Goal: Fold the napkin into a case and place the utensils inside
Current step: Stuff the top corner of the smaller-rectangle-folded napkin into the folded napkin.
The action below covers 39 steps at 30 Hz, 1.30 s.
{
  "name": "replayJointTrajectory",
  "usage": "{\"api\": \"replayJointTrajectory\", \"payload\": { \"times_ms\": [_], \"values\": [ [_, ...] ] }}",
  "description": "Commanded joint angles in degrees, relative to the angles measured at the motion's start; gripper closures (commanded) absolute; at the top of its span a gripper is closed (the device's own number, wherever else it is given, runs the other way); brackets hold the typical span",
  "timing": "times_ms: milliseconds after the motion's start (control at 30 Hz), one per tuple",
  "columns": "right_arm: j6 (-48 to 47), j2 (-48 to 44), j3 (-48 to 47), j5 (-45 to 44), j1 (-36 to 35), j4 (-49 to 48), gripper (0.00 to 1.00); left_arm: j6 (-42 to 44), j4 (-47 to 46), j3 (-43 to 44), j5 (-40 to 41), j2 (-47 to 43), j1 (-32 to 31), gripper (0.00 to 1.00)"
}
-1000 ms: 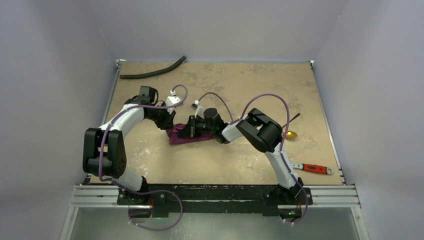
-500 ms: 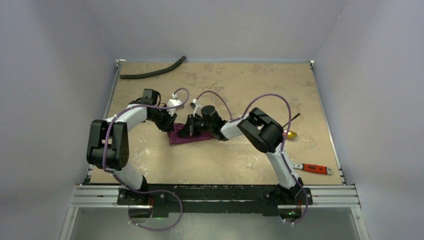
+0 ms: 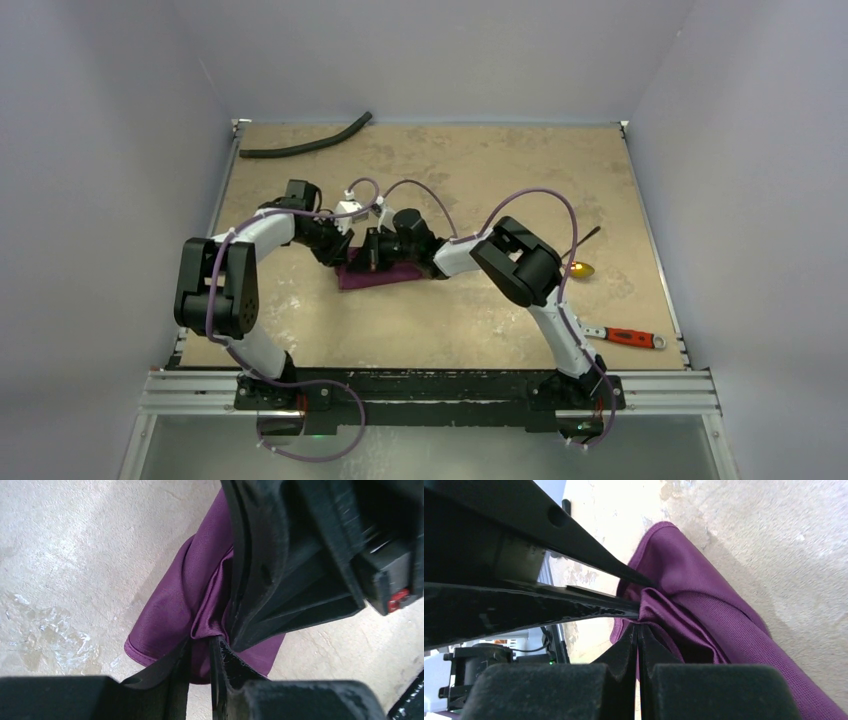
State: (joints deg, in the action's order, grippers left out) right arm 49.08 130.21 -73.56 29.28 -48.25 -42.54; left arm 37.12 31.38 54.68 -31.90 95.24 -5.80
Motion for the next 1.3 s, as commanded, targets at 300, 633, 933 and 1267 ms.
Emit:
{"api": "replayJointTrajectory", "payload": {
  "times_ms": [300,633,933,1267],
  "values": [
    [1.13,1.58,4.23,-2.34,-0.54,1.76,1.00,-6.09,-0.13,5.68,-2.71,-1.75,0.12,0.82],
    [2.26,2.25,5.91,-0.62,-0.54,-0.75,1.00,-11.96,-5.86,5.54,-1.93,3.14,-2.99,0.77],
    [3.80,3.10,7.11,0.58,-0.08,-2.72,1.00,-12.47,-8.46,3.38,7.17,1.98,-4.83,0.84],
    [4.79,3.51,8.00,0.95,0.38,-4.18,1.00,-13.04,-5.92,1.56,6.90,-2.18,-5.94,0.64]
  ]
}}
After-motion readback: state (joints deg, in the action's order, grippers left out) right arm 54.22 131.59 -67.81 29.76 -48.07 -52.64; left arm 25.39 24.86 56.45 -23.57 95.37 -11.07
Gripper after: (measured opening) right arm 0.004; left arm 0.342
